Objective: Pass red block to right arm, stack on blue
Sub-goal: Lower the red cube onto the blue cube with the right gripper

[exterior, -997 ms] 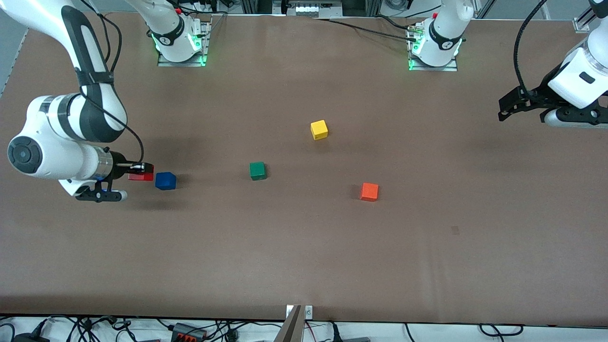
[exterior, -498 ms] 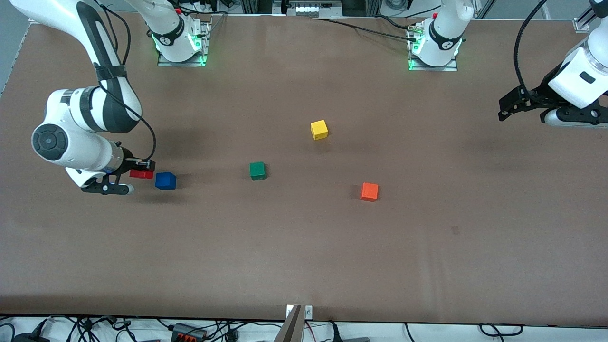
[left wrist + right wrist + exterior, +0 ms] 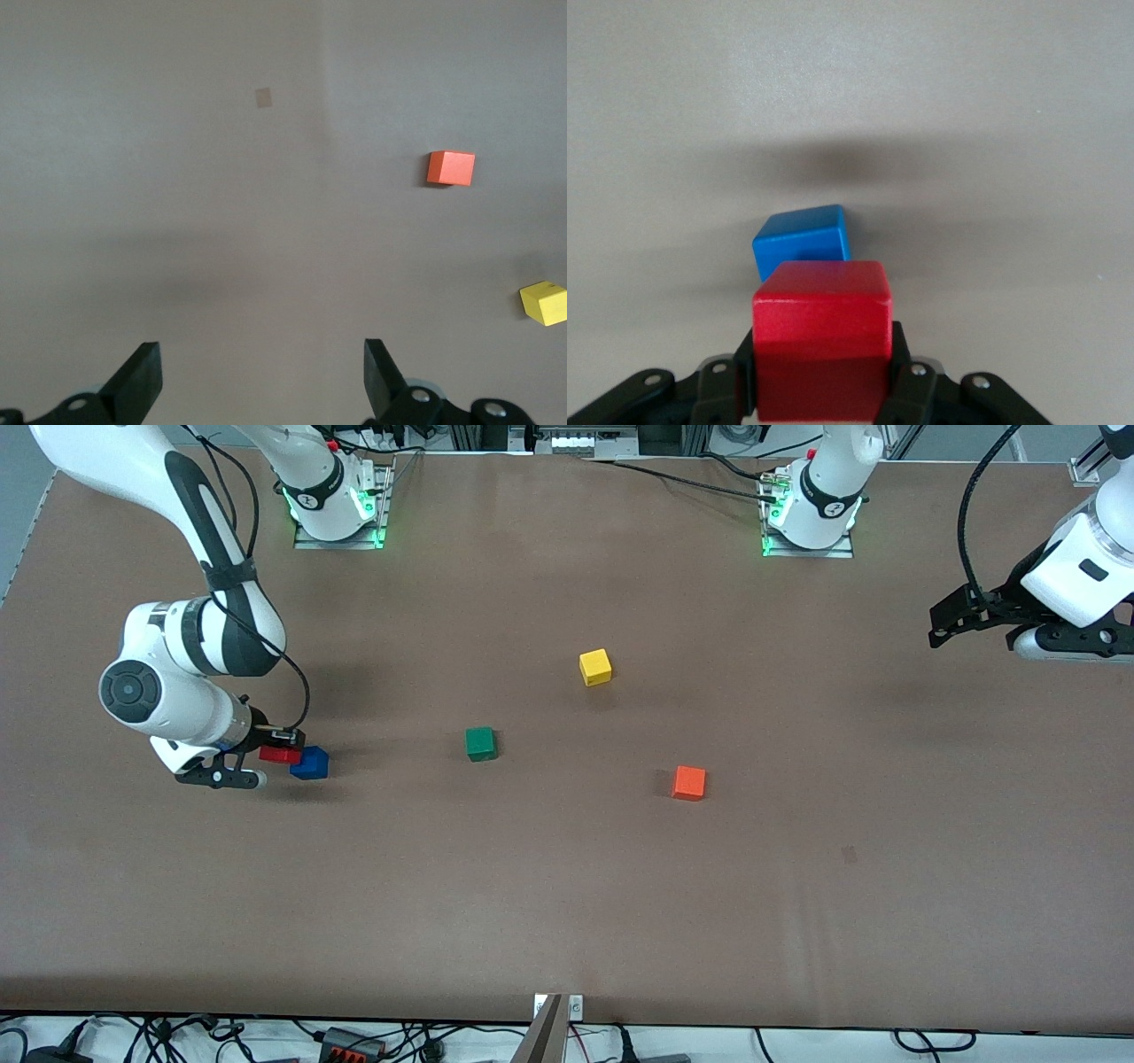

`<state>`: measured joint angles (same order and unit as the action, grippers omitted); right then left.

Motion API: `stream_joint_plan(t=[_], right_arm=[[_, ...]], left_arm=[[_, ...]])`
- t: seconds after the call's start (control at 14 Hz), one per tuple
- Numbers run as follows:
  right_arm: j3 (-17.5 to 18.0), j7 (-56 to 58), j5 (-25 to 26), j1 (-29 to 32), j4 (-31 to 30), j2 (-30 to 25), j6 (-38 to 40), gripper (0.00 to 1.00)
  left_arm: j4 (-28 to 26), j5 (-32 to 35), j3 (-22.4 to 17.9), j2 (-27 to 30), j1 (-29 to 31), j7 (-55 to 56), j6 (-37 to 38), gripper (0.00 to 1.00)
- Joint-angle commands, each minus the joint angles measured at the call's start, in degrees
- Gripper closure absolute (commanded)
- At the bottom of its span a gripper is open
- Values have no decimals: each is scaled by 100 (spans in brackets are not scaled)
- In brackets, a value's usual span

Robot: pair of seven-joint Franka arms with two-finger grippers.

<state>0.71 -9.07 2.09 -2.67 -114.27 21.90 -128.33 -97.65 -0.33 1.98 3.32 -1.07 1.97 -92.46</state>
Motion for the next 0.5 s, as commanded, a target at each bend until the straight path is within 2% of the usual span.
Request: stream_joint_plan(t=[0.0, 0.43], right_arm=[[34, -131, -15, -49, 27, 77, -113, 100], [61, 316, 11, -67, 45, 78, -43, 100]], left_arm=[[9, -81, -13, 72, 10, 49, 105, 0], [9, -81, -13, 72, 10, 49, 114, 0]])
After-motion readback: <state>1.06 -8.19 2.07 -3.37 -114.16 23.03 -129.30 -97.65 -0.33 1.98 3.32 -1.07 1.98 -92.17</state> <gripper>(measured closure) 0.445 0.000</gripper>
